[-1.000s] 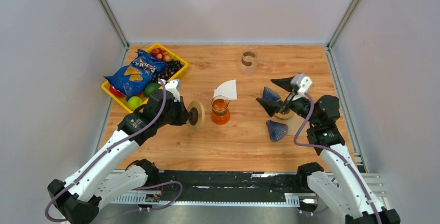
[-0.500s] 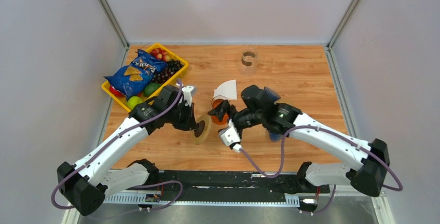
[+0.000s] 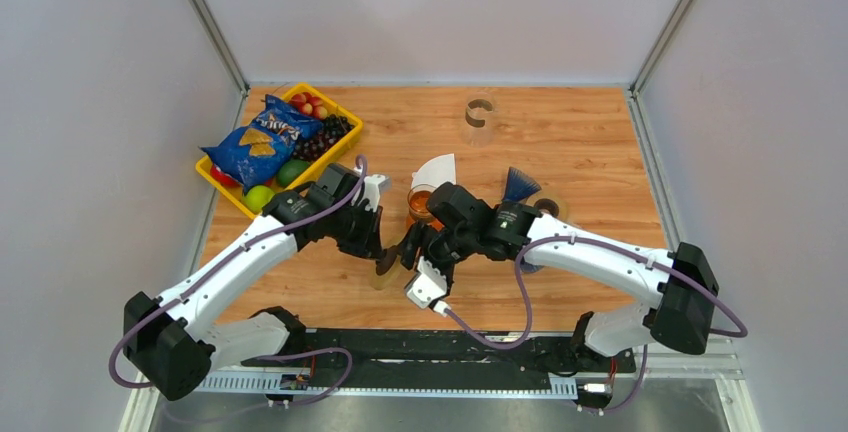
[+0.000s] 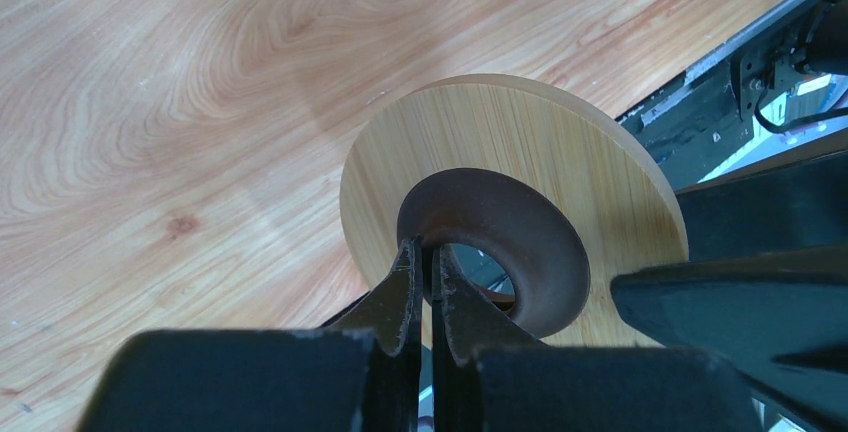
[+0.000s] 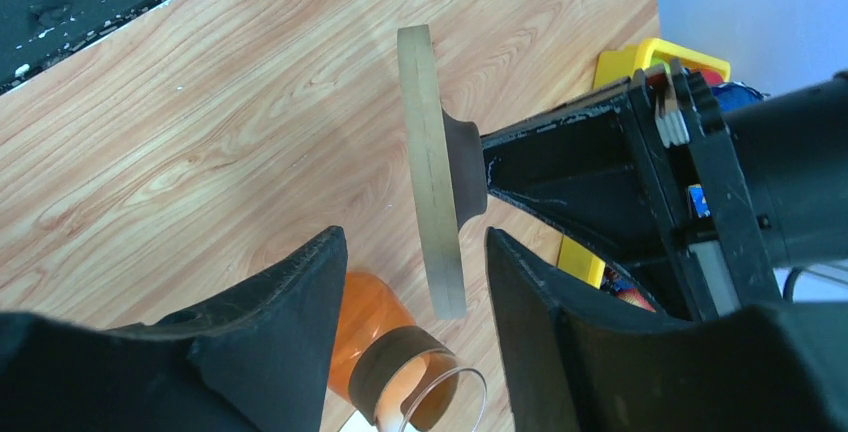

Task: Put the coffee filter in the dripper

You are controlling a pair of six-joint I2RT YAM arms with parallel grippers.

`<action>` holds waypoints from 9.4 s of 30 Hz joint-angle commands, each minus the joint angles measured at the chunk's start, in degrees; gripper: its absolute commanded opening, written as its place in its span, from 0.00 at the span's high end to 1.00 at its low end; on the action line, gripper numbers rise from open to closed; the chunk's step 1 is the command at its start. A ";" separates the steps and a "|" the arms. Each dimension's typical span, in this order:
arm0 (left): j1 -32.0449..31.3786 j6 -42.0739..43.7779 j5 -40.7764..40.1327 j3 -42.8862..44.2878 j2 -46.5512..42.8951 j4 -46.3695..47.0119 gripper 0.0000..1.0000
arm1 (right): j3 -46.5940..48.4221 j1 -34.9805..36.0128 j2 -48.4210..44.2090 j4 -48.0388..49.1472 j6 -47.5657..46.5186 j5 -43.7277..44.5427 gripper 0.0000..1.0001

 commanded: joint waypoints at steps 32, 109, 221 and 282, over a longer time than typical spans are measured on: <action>0.11 -13.30 -42.14 4.74 -16.87 9.82 0.00 | -6.92 -6.48 -13.48 19.93 39.97 -4.26 1.00; 0.11 -13.53 -42.00 -11.26 -19.21 19.83 0.00 | -22.12 -33.58 7.61 62.24 166.26 -1.74 0.85; 0.06 -12.53 -33.93 -11.60 -17.14 29.40 0.00 | -33.10 -68.32 -31.84 4.23 121.54 18.27 0.00; 0.11 -12.91 -35.98 -9.93 -16.26 26.40 0.00 | -28.44 -34.23 -38.24 17.15 119.70 25.77 1.00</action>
